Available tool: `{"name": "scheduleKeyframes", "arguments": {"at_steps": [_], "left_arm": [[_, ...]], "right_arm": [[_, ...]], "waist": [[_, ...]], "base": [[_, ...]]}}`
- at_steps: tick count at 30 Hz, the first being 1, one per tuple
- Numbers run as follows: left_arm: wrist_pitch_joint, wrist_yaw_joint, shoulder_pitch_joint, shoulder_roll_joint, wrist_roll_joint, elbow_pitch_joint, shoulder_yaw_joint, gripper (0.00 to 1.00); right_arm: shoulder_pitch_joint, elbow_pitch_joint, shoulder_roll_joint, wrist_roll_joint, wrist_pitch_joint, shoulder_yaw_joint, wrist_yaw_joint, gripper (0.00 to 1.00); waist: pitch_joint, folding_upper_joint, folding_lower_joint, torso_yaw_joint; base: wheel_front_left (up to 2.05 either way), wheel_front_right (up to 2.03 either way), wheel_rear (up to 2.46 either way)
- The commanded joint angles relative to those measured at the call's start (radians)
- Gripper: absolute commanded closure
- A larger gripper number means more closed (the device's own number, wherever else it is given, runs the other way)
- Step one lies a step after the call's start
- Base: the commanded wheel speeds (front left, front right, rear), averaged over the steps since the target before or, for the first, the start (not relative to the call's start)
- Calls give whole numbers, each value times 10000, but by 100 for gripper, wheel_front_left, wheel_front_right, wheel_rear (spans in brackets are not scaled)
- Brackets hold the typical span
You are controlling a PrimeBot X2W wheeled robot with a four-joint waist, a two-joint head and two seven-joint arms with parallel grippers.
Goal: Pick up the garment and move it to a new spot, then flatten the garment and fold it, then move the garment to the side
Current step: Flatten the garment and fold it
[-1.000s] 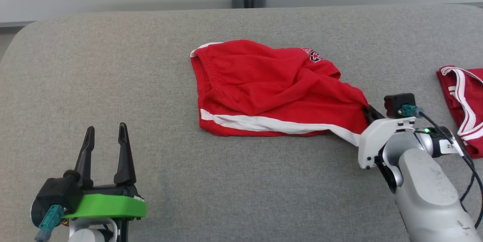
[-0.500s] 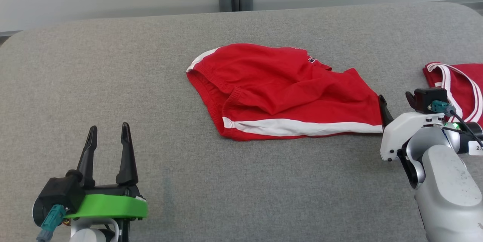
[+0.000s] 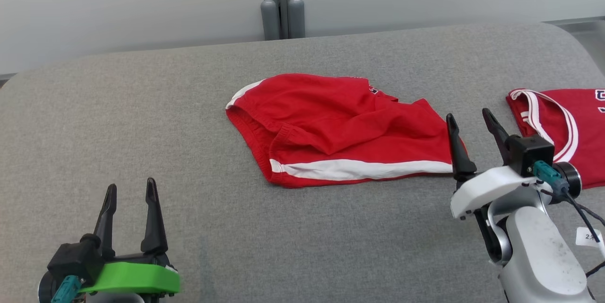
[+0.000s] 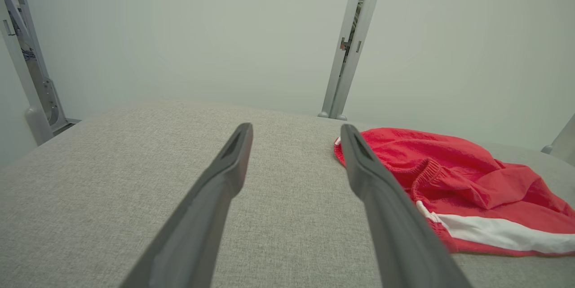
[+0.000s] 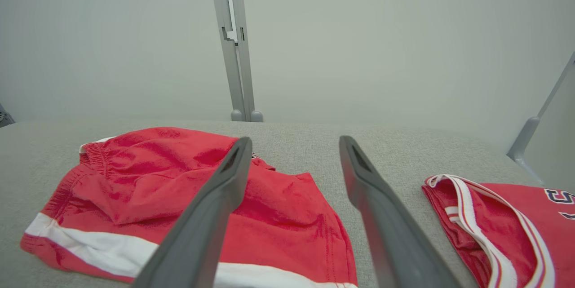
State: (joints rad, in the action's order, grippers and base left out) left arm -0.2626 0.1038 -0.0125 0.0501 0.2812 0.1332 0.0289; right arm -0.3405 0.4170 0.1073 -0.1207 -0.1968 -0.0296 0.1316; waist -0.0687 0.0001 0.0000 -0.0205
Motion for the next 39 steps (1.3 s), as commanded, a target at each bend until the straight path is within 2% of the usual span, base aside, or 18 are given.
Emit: {"name": "scheduleKeyframes", "arguments": {"at_steps": [1, 11, 24, 39], "left_arm": [[-24, -73, 184, 12, 19, 20, 8, 0], [-24, -170, 480, 14, -47, 244, 132, 0], [-24, -285, 653, 14, -110, 328, -60, 0], [-24, -342, 666, 14, -119, 135, -75, 0]], "right_arm": [[313, -227, 110, -126, -151, -249, -19, 0], [1489, -1220, 173, -701, -417, -981, -19, 0], [1877, -1342, 43, -838, -313, -847, -19, 0], [1703, -1292, -7, -852, -342, -841, -19, 0]], "waist": [[223, -1, 0, -186], [551, -1, 0, -593], [569, -1, 0, -901], [317, -1, 0, -875]], "base": [[0, 0, 0], [0, 0, 0], [0, 0, 0], [0, 0, 0]]}}
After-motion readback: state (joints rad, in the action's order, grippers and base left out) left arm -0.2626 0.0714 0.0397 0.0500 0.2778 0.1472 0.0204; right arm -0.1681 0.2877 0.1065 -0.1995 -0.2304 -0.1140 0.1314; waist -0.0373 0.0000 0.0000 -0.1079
